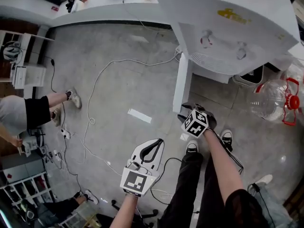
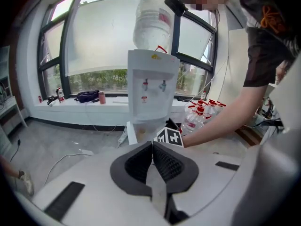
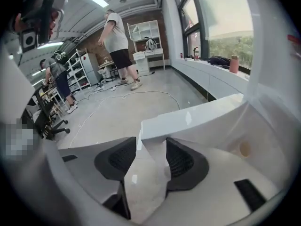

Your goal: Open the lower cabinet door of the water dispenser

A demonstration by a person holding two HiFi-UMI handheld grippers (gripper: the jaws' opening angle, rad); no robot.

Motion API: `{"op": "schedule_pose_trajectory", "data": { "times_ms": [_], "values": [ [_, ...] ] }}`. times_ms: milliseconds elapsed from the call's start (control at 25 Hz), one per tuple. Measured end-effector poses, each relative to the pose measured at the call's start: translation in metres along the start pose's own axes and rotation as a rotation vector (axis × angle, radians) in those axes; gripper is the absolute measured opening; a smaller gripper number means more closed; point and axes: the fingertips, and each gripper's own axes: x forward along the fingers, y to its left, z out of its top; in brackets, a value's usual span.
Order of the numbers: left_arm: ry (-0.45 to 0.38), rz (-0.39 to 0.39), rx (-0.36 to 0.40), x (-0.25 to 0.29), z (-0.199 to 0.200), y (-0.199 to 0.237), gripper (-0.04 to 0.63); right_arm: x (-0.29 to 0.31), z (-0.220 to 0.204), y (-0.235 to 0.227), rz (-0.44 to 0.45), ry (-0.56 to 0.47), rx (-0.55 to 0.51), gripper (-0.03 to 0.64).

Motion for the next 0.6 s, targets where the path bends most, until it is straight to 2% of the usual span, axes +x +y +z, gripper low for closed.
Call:
{"op": "schedule_pose_trajectory", "data": {
  "times_ms": [200,360,600],
  "values": [
    [0.0,0.075,-0.065,-0.024,-0.02,0.033,0.017,0.03,0.037,0.007,0.033,-0.006,-0.018,0.215],
    [-0.006,0.113,-0.114,-0.039,-0.03,0.045,0.017,0.038,0.049,0.01,0.047,0.014,-0.044,0.215],
    [-0.018,0.11,-0.145,-0.048,-0.026,0.046,0.018,0.013,0.059,0.022,0.068,0.015,-0.054,0.215]
  ]
}}
